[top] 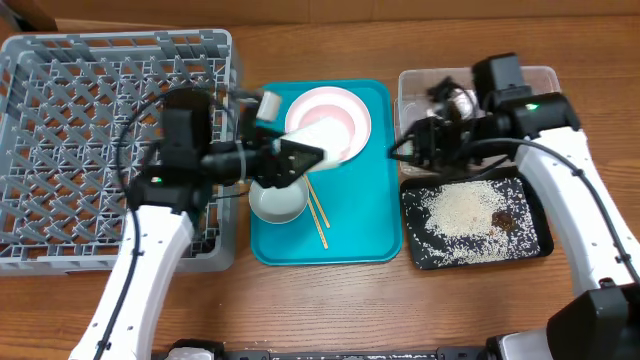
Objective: Sort waste into correct bins and load items into the dishwasher
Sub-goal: 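Place the white cup upside down in the dish rack with the left gripper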
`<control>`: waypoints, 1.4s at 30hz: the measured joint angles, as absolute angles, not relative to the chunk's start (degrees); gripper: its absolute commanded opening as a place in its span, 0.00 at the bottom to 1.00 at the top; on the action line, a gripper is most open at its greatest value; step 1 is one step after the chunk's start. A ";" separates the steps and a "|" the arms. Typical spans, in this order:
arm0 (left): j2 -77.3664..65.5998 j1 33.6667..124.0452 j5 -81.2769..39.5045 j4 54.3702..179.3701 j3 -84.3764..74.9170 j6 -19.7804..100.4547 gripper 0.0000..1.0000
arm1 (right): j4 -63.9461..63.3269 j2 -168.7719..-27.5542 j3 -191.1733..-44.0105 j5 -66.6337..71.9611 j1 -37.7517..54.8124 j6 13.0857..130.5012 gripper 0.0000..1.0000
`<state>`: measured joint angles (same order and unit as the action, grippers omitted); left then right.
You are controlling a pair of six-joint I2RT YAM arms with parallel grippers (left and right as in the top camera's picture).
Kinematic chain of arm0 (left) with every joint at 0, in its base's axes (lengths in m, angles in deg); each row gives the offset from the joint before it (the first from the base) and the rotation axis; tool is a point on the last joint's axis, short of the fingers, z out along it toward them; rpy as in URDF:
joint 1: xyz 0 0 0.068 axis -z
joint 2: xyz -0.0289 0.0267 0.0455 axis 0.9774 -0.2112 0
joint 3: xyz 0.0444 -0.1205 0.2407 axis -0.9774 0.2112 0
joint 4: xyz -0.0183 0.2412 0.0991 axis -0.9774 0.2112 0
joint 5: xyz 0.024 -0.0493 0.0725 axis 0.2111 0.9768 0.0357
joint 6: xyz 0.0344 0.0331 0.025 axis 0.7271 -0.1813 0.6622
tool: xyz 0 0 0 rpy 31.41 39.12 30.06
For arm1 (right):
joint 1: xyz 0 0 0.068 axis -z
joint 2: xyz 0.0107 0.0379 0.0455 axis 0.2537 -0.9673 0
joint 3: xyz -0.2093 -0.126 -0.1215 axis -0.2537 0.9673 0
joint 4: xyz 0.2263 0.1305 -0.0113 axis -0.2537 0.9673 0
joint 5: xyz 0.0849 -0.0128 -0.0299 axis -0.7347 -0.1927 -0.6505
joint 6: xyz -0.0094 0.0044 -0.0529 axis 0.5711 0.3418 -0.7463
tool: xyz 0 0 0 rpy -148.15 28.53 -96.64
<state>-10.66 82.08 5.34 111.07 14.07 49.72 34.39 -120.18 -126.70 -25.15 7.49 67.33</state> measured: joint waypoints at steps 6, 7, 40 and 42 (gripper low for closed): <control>-10.64 68.94 -9.54 127.85 12.43 49.99 0.04 | 41.51 -119.16 -128.42 -6.44 14.25 68.01 0.67; -10.59 66.47 -12.60 130.45 11.58 49.94 0.04 | 41.78 -118.35 -128.92 -4.34 15.34 67.99 0.67; -22.44 54.45 -47.97 136.73 6.53 45.24 0.88 | 44.07 -113.80 -130.35 0.25 18.44 67.97 0.67; -22.35 54.45 -47.44 137.82 4.25 45.22 0.88 | 44.05 -113.80 -130.35 0.23 18.44 67.97 0.67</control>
<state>-22.35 54.45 -47.44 137.82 4.25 45.22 44.05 -113.80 -130.35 0.23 18.44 67.97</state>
